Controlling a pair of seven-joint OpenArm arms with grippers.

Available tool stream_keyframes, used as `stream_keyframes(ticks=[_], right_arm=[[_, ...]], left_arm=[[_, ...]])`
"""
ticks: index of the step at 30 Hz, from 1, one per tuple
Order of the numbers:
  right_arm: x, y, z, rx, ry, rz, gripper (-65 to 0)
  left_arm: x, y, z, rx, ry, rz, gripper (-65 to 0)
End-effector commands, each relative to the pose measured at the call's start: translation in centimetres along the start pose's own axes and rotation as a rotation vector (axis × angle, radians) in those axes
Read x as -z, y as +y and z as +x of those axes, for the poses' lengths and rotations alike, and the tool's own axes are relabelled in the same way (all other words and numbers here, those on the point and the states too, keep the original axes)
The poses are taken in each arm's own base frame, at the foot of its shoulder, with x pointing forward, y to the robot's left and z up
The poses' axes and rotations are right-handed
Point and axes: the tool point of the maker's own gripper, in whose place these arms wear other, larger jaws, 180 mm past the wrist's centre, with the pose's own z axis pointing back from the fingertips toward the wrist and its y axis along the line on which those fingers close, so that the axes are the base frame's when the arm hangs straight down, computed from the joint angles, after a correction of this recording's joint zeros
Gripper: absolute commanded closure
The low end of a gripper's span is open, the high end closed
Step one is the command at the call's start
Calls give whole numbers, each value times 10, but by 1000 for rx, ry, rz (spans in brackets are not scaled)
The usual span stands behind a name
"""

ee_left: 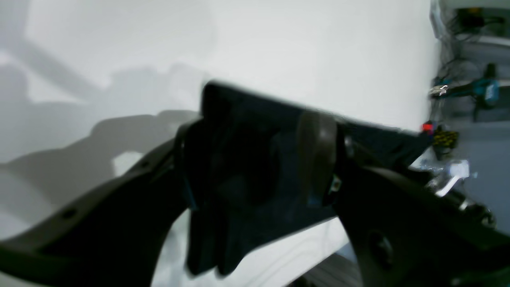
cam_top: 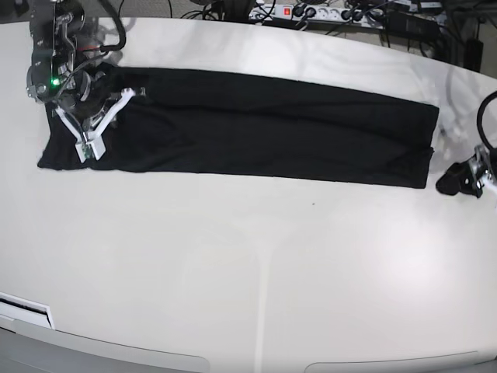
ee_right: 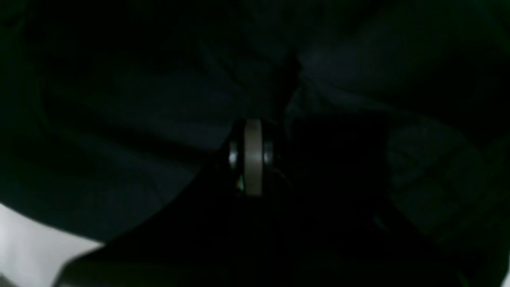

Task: Layout the t-shirt on the table in an organized manner, then fold the t-shirt properly
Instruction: 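Regrasp the strip's other end with the left gripper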

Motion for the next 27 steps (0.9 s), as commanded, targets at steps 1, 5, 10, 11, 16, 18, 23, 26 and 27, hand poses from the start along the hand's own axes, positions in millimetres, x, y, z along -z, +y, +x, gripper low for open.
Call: stream_keyframes(ticks=[1,5,10,11,16,18,23,26,27], right_arm=[[3,-5,-1,-5,17,-11,0],[8,-6,-3,4,30,-5,0],[8,-3,-3,25,31,17,0],[8,-2,-3,29,34,21,0],[8,-2,-2,29,34,23,0],[8,-2,-1,30,31,22,0],[8,-2,0,29,31,22,0],[8,-2,-1,29,31,22,0],[8,-2,-1,29,31,22,0]], left_arm=[[-10,2,8,19,-22,9,-356],[-9,24,-20,-5,1,67,-356],[-12,44,-47,-27,13,122,-371],[-13,46,-52,-32,22,126,-378],[-7,48,-70,-44,60,127,-378],[1,46,-80,-41,91,119,-378],[28,30,-110,-6,213,82,-378],[41,13,-125,36,292,38,-377],[45,8,-127,51,308,25,-377]])
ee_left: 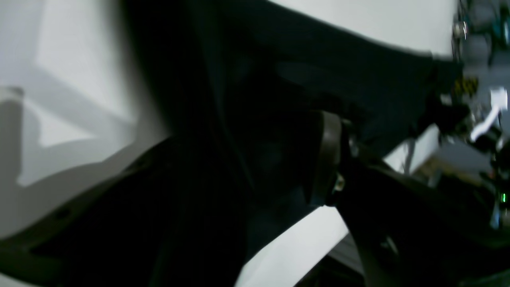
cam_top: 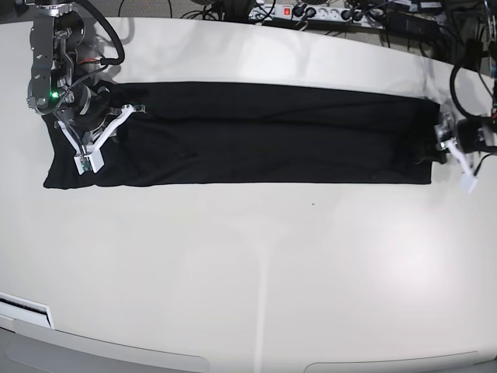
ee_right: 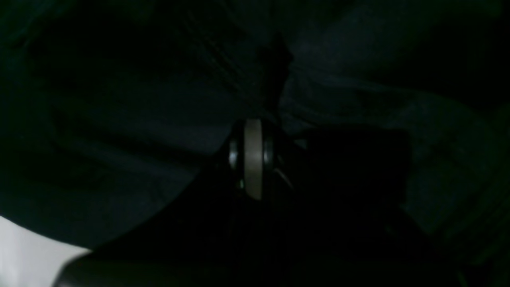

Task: Layout the t-shirt on the table in an organized manner, then fold the t-shirt properly
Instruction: 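Regrasp the strip's other end with the left gripper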

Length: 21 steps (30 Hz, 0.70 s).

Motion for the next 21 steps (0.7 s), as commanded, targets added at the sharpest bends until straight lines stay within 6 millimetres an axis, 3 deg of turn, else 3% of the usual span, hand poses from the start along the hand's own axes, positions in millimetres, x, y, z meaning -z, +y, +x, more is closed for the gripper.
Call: stream_keyframes(ticks=[1,3,7,14,21], right_arm=[[-1,-3,-9,-6,45,-8,0],[-1,-3,-9,-6,45,-8,0],[-2,-2,-6,-11,42,-9,0],[-22,3,37,-79,-43,-25,0],[-33,15,58,-80,-104,12,0]], left_arm=[[2,6,-19,20,108,47,-370],[8,0,-19,54,123,38,-297],[8,-7,-14,98,132,31,0],[-19,-9,21,194,82,73,0],[-51,3,48,249,61,154,0]])
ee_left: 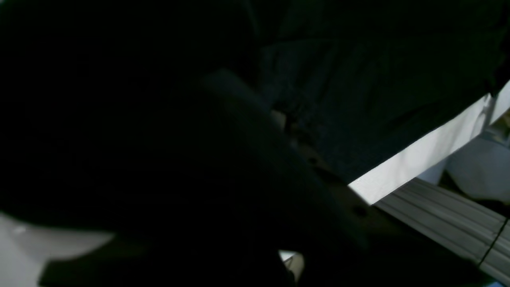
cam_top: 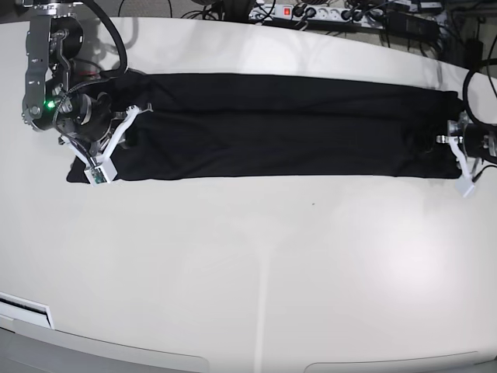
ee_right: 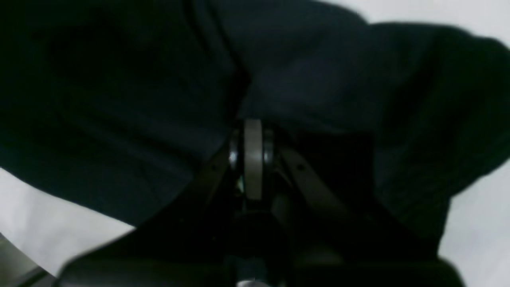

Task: Layout the t-shirt on the table in an organized manner, then fold the t-shirt properly
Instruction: 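Regrasp the strip's other end with the left gripper, then fold the strip's end held by the left gripper toward the right gripper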

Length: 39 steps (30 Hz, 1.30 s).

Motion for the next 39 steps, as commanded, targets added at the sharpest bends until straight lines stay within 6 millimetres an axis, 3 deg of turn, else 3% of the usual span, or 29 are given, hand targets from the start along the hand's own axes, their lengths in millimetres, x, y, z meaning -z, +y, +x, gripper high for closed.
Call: stream_keyframes(ticks=[1,4,7,13,17,25,39], right_arm=[[-4,-3,13,-10,-40,-5,0],[-4,-3,11,-10,-35,-5,0],[-4,-3,11,-10,-36,-5,0],[-4,-3,14,-10,-48,-5,0],[-4,-3,13,-9,-47,-5,0],[-5,-3,16,-9,-60,-5,0],[-4,-2,16,-8,-65,-3,0]], left_arm=[[-21,8,20,30,-45,33,0],[-38,13,32,53,-66,59,0],[-53,4,43,97,-77,45,0],[-61,-60,52,198,-24,-165,0],[-56,-82,57,277,-21,-194,0],[-35,-135,66,399,-54,-298,0],[29,-211,37,360,-63,-546,0]])
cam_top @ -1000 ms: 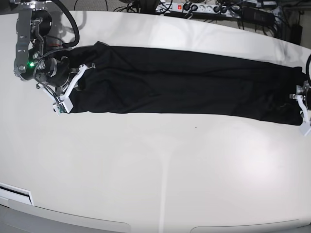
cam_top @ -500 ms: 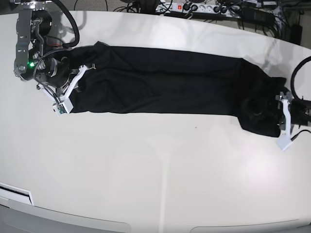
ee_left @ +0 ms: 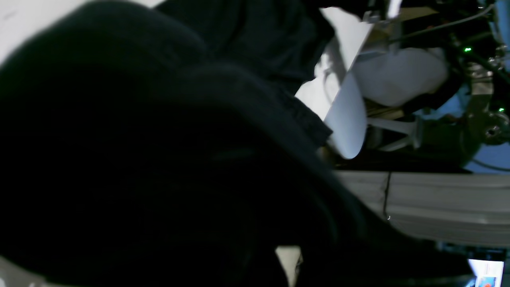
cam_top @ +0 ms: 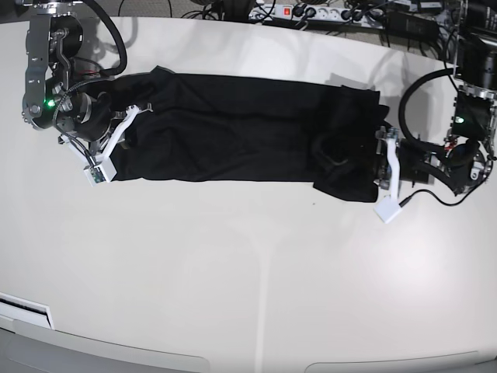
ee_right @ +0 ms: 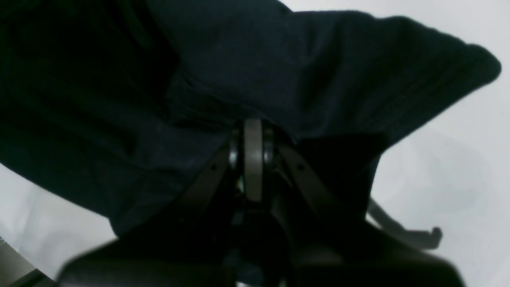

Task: Layout the t-shirt on the table in an organized manner, then fold the t-shirt properly
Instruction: 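Fold the strip's end held by the left gripper toward the right gripper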

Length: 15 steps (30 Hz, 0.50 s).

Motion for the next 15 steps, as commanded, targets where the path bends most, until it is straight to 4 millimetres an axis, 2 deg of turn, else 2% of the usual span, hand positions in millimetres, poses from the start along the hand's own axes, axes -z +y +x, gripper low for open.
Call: stream_keyframes(ticks=[1,7,8,12,13,15], right_arm=[[-4,-2,14,-9,-46,-2,0],[-4,-2,15,-8,-48,-1,0],[-4,-2,15,-8,-48,-1,0],[-4,-2,14,-9,-47,-2,0],[-4,-2,14,-9,-47,-2,0],[-4,-2,15,-9,-47,-2,-3]], left_arm=[[-6,-5,18,32,-50,-12,0],[12,-16,24,32,-80,-64,0],[14,-18,25,33,-82,-69,-38],[23,-23,28,33,-95,-94,-369],[24,-24,28,33,-96,-98,-412],[27,-26,29,33,-98,-104,-422]])
